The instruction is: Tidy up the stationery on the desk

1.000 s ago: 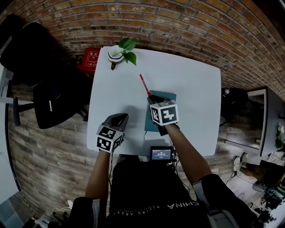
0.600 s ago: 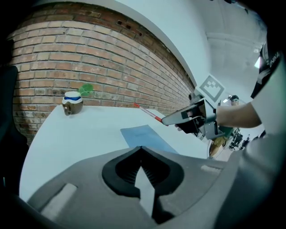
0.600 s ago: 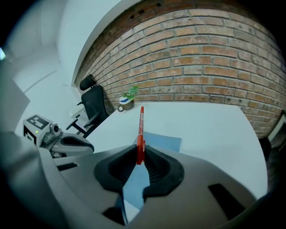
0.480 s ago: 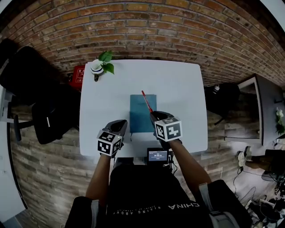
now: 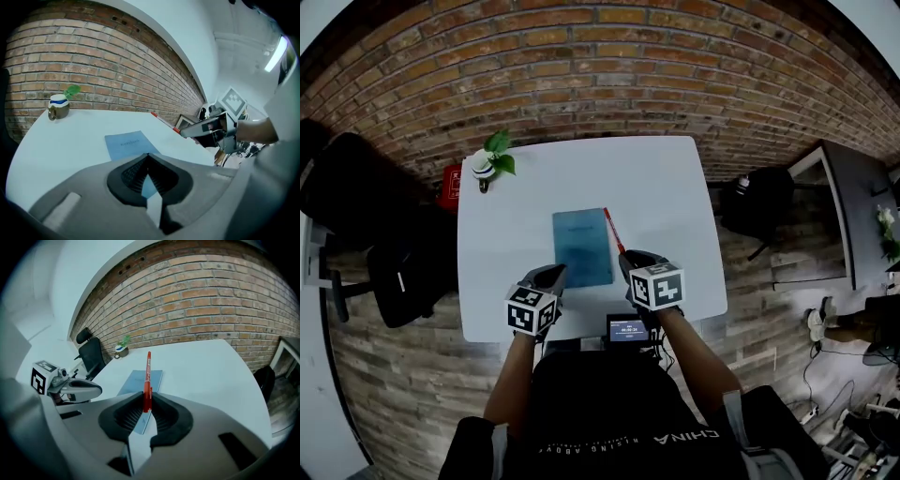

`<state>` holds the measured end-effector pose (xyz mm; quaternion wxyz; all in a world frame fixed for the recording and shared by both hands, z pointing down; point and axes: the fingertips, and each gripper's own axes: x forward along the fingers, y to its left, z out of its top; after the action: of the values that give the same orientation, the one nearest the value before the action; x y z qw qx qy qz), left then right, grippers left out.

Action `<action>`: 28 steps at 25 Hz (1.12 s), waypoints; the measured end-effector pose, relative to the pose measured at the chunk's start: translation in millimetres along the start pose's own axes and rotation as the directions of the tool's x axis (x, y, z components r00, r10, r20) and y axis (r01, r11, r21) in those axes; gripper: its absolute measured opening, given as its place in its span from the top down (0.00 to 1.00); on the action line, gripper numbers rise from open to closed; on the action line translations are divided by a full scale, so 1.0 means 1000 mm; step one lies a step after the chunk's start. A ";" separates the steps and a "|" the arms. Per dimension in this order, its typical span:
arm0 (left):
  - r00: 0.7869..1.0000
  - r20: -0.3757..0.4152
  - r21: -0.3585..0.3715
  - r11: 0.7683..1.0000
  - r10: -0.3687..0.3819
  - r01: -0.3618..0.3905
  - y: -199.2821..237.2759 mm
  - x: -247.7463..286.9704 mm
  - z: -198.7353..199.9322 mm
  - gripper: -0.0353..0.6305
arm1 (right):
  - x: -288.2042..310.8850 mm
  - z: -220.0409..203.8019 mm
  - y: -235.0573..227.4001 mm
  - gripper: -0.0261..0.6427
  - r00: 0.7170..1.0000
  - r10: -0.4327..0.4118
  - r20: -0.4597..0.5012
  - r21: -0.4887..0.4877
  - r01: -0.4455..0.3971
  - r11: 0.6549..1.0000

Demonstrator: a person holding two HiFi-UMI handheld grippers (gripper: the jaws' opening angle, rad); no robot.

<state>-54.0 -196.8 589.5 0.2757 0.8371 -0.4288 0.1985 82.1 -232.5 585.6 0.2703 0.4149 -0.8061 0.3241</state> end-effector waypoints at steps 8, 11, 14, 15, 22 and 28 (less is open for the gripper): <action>0.999 -0.045 0.010 1.000 -0.026 0.027 0.006 0.012 -0.003 0.93 | 0.010 -0.006 -0.021 0.86 0.999 -0.039 -0.024 0.125 0.042 0.991; 0.996 -0.073 0.013 0.999 -0.044 0.045 0.011 0.018 -0.007 0.93 | 0.021 -0.016 -0.025 0.86 0.997 -0.054 -0.049 0.181 0.062 0.982; 0.993 -0.100 0.014 0.998 -0.063 0.064 0.016 0.024 -0.012 0.93 | 0.035 -0.028 -0.025 0.86 0.995 -0.058 -0.075 0.236 0.074 0.969; 0.992 -0.109 0.016 0.997 -0.069 0.071 0.018 0.026 -0.014 0.93 | 0.039 -0.032 -0.024 0.86 0.995 -0.058 -0.085 0.251 0.077 0.965; 0.981 -0.166 0.021 0.994 -0.098 0.103 0.028 0.036 -0.025 0.93 | 0.060 -0.053 -0.021 0.86 0.992 -0.036 -0.121 0.337 0.075 0.938; 0.976 -0.189 0.017 0.993 -0.108 0.113 0.033 0.040 -0.029 0.93 | 0.067 -0.056 -0.020 0.86 0.990 -0.022 -0.139 0.322 0.067 0.944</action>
<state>-61.4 -218.9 643.9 0.3138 0.8409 -0.3510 0.2669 74.3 -232.4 674.5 0.2586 0.4492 -0.7119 0.4739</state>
